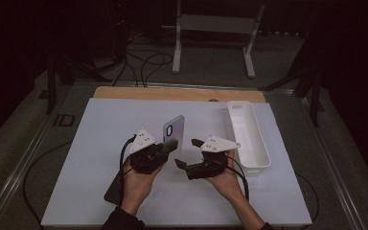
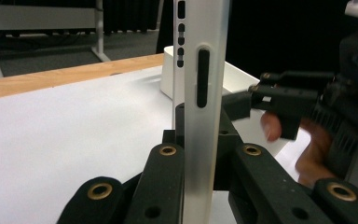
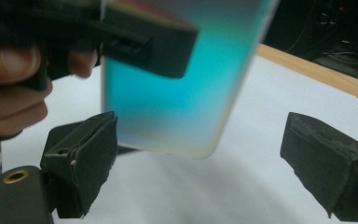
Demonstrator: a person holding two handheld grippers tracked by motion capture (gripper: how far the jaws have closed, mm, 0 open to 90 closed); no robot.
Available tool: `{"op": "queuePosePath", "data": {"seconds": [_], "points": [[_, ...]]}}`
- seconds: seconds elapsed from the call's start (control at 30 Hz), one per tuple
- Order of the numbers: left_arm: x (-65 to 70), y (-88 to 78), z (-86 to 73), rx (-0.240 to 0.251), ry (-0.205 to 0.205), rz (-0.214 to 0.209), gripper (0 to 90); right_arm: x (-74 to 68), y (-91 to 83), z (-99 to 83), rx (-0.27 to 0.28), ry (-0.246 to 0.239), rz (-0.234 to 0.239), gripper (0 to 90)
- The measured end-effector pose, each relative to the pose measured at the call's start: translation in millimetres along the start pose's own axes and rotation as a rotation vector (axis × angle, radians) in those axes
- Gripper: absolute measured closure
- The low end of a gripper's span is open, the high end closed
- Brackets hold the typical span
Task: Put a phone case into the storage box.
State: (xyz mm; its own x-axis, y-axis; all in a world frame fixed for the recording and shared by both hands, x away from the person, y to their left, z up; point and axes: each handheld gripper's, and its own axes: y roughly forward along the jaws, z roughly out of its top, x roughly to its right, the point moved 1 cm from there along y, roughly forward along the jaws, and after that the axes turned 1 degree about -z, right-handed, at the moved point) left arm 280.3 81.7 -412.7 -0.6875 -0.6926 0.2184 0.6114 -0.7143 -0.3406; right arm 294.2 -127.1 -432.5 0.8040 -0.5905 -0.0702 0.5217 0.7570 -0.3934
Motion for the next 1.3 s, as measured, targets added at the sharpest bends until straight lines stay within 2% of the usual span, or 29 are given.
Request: {"op": "queuePosePath", "data": {"seconds": [0.17,0.4,0.63,0.83,1.17,1.3], "points": [[-2.3,3.1,-6.4,-0.01,-0.005,0.007,85.7,8.9,-9.4,7.9,0.037,0.052,0.001,10.9],[-0.8,5.4,-7.2,-0.006,0.004,0.014,85.7,11.2,-13.2,26.8,0.06,0.066,-0.003,10.8],[1.5,8.8,-9.0,-0.003,0.034,0.015,85.7,12.2,-8.6,41.0,0.07,0.106,0.002,10.0],[4.7,11.5,-10.4,-0.006,0.048,0.01,85.7,10.2,-3.2,49.6,0.085,0.115,0.0,9.8],[9.4,16.0,-13.9,-0.007,0.046,0.006,85.6,3.7,4.5,58.2,0.101,0.13,0.003,10.0],[9.4,16.5,-15.0,-0.004,0.031,0.008,85.6,2.5,7.8,57.9,0.092,0.135,-0.024,13.0]]}}
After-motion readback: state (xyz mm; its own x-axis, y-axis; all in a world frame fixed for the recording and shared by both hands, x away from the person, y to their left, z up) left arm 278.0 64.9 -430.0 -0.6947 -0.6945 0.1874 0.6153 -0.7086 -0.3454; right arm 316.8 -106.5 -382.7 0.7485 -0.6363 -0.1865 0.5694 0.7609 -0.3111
